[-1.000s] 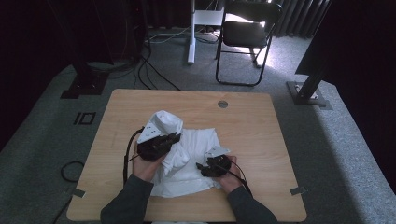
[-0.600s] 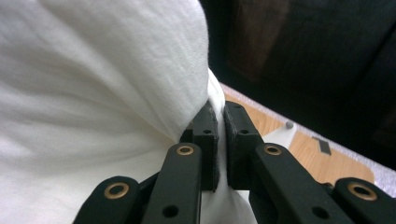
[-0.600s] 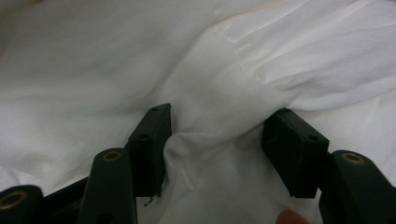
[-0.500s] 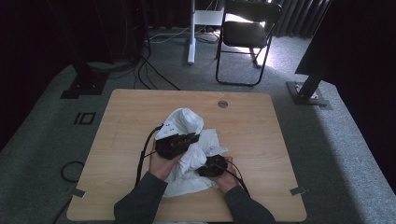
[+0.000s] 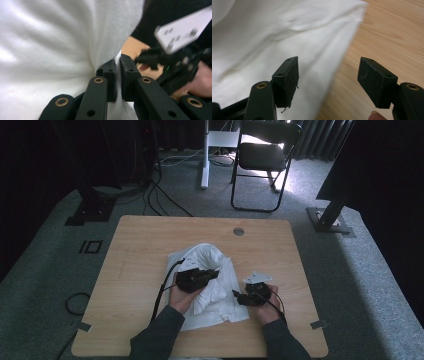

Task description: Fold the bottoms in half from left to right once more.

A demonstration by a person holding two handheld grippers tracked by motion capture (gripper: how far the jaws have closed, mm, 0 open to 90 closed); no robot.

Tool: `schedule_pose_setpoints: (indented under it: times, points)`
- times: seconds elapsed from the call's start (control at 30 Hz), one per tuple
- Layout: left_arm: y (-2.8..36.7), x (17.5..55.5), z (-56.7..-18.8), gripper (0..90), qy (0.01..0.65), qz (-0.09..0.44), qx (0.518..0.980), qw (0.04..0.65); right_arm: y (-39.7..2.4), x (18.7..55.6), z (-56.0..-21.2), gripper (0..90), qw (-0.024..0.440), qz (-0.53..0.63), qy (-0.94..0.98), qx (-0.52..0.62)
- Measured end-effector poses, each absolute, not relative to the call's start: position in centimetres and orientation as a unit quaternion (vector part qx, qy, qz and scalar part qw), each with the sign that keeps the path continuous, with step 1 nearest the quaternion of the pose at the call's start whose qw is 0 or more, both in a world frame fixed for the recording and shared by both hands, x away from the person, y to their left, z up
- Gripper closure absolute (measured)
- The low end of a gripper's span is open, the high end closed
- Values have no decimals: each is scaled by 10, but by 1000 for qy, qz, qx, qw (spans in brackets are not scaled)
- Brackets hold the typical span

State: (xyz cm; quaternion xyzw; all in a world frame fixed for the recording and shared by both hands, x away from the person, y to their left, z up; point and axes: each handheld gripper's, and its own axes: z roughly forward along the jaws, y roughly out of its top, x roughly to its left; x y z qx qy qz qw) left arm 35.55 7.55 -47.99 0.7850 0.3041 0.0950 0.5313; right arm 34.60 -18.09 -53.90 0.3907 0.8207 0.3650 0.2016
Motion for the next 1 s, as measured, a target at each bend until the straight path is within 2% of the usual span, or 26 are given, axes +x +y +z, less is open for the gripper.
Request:
schedule_pose_setpoints:
  times: [0.27,0.47,0.6,0.7,0.73,0.77,0.8,0.83,0.93,0.97,1.0]
  points:
    - [57,370,-522,815,322,75,813,480,-189,348,-518,328,211,414,792,397]
    - [56,369,-522,790,318,78,815,478,-186,351,-490,318,186,490,763,378]
    - [56,366,-520,739,312,77,817,478,-171,357,-477,320,165,517,760,357]
    - [58,363,-513,655,310,71,816,483,-159,367,-475,447,172,510,765,353]
    - [58,363,-513,639,310,71,816,483,-159,367,-475,447,172,510,765,353]
    - [61,356,-503,639,304,72,817,485,-157,371,-476,524,171,505,768,355]
    - [61,356,-503,600,304,72,817,485,-157,371,-476,524,171,505,768,355]
    - [70,347,-486,570,288,84,815,496,-154,384,-479,787,165,498,768,367]
    - [84,341,-468,563,281,110,803,514,-155,390,-481,832,164,495,766,376]
    - [104,339,-451,568,295,160,783,523,-158,394,-485,838,159,493,764,385]
    - [104,339,-451,581,295,160,783,523,-158,394,-485,838,159,493,764,385]
